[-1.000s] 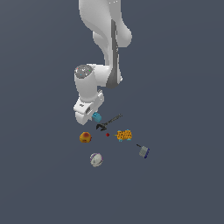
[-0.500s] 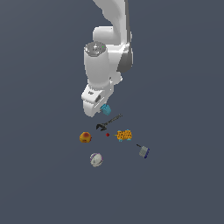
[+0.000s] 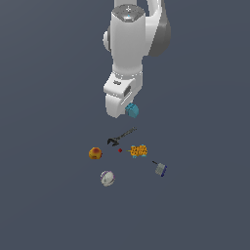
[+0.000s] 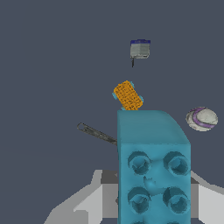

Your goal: Pick up a designated object from a clutter of objects.

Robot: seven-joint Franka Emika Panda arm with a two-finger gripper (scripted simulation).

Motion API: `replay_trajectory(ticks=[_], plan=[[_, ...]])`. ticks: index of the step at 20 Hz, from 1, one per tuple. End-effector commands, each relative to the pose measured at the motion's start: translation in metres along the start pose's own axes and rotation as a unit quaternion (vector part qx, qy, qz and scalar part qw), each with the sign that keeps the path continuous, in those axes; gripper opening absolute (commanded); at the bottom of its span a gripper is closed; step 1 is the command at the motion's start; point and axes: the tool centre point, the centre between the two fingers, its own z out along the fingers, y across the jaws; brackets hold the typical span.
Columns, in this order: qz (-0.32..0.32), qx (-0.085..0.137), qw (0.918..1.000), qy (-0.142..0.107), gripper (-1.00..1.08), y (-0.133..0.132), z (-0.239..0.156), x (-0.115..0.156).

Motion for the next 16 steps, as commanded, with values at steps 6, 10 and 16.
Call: replay_trajectory(ticks=[6, 10, 16], plan=[[0.000, 0.001, 1.0000, 0.001, -1.00, -0.008, -0.057, 0.038], [0.000, 0.001, 1.0000, 0.001, -1.00, -0.010, -0.077, 0.052], [0.000, 0.001, 1.0000, 0.001, -1.00, -0.011, -0.092, 0.062]])
